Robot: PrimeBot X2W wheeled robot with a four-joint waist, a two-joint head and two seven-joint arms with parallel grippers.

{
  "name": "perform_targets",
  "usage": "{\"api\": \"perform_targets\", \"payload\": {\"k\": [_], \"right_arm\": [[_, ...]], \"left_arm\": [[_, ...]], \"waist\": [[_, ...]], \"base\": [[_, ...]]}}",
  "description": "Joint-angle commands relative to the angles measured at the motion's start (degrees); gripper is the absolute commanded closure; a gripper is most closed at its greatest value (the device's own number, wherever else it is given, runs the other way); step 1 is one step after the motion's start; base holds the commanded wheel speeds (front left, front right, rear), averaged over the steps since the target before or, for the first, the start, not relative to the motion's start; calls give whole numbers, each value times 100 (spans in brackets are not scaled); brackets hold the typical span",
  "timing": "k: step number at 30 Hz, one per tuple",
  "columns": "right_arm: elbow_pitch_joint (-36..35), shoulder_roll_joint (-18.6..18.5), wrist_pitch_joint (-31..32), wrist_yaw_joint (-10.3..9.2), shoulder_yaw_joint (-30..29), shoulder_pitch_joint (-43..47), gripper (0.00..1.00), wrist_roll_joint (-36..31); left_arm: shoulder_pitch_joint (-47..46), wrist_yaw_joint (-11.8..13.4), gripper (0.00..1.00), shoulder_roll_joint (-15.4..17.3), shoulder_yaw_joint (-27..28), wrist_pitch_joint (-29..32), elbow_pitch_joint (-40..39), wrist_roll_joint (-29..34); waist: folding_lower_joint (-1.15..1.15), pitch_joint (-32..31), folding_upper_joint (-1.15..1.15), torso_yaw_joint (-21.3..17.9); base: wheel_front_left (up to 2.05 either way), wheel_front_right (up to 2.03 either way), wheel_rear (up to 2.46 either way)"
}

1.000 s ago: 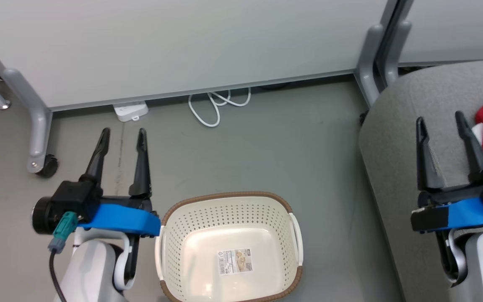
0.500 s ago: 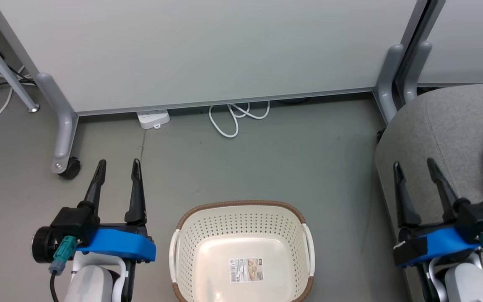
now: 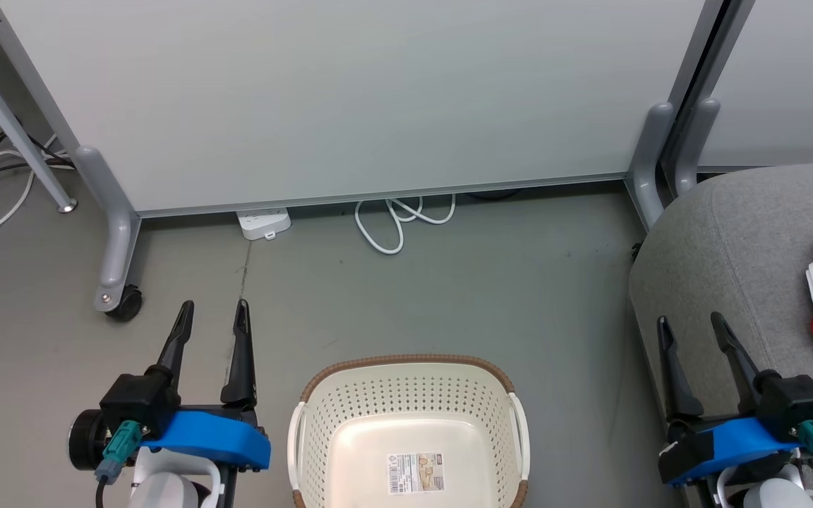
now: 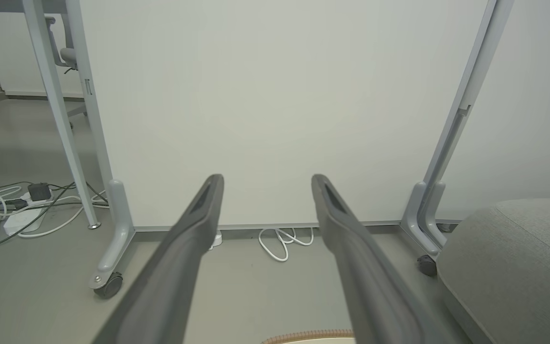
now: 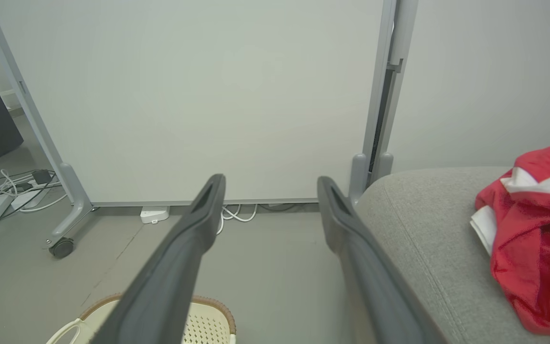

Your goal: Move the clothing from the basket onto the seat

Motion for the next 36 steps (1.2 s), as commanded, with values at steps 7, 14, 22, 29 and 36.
{"api": "perform_targets", "payload": {"k": [7,14,22,29,36], "right_arm": [[20,33,-2,1,-36,159,0,-17],[30,38,-2,1,-39,178,0,-23],[249,40,151,0,-103,73,100,349],[170,39,345,0,-98,91,100,1196],[89,37,502,0,-79,115,100,1965]], "left_arm": [[113,-47,0,-9,-69,-14,28,-75],[125,-49,0,-9,-118,-14,77,-19],[242,-1,100,-5,-100,100,212,-363],[237,-4,100,11,-11,292,149,-1147],[235,-8,100,21,71,466,89,-1861]], "waist": [[0,-77,0,8],[0,-102,0,24],[0,-109,0,18],[0,-122,0,0],[0,-135,0,-17]], "base": [[0,0,0],[0,0,0],[0,0,0],[0,0,0],[0,0,0]]}}
